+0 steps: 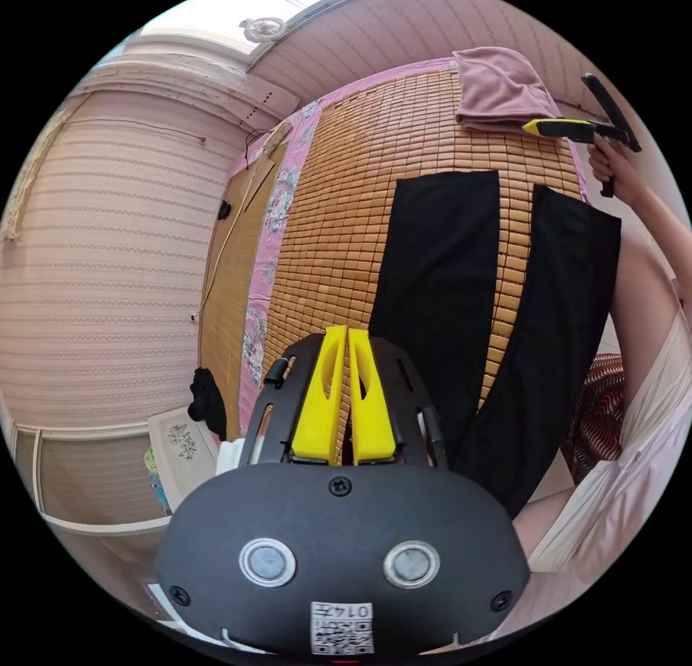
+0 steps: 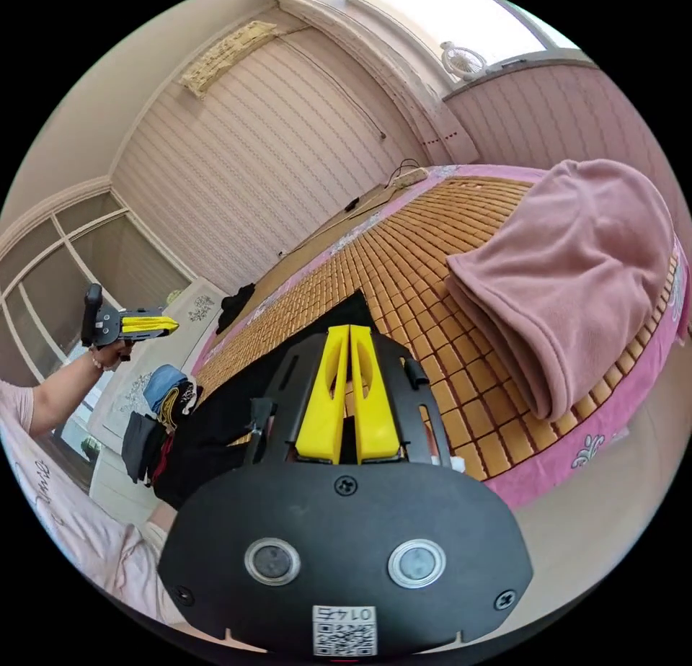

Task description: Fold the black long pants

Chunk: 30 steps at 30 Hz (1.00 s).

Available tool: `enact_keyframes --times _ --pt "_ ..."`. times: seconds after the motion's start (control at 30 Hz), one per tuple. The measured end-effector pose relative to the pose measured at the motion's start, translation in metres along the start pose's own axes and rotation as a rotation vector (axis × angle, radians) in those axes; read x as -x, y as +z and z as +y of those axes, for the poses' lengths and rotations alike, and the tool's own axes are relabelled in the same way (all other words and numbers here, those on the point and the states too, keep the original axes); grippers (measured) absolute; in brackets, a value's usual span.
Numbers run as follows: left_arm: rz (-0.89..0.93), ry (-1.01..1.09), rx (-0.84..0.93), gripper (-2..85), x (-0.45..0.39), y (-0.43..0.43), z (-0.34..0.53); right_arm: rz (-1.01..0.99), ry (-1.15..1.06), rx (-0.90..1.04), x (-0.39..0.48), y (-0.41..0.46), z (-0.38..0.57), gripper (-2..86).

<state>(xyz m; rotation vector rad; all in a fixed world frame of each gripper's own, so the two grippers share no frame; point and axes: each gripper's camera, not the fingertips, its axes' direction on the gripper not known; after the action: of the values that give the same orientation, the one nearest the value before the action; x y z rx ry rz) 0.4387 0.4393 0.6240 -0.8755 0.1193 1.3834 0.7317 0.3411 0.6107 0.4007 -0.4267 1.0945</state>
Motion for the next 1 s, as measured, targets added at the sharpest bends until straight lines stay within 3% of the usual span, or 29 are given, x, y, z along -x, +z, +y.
enact_keyframes --times 0.13,0.43,0.57,0.7,0.87,1.0 --pt "0.044 -0.136 -0.023 -0.8 0.007 -0.024 0.081 -0.052 -0.142 0.035 0.032 -0.044 0.022 3.5" --pt "0.086 -0.432 -0.077 -0.7 0.032 -0.07 0.258 0.104 0.067 0.362 0.044 -0.066 0.069 10.4" --pt "0.114 -0.542 -0.108 -0.7 0.047 -0.082 0.327 0.213 0.081 0.46 0.061 -0.055 0.073 11.6" --pt "0.126 -0.689 -0.17 -0.4 0.063 -0.091 0.408 0.337 0.1 0.548 0.081 -0.034 0.074 18.2" --pt "0.209 -0.902 -0.209 1.4 0.074 -0.086 0.513 0.345 0.167 0.649 0.089 -0.011 0.08 14.9" --pt "0.338 -1.245 -0.193 6.0 0.064 -0.061 0.645 0.317 0.212 0.653 0.098 -0.009 0.083 6.1"
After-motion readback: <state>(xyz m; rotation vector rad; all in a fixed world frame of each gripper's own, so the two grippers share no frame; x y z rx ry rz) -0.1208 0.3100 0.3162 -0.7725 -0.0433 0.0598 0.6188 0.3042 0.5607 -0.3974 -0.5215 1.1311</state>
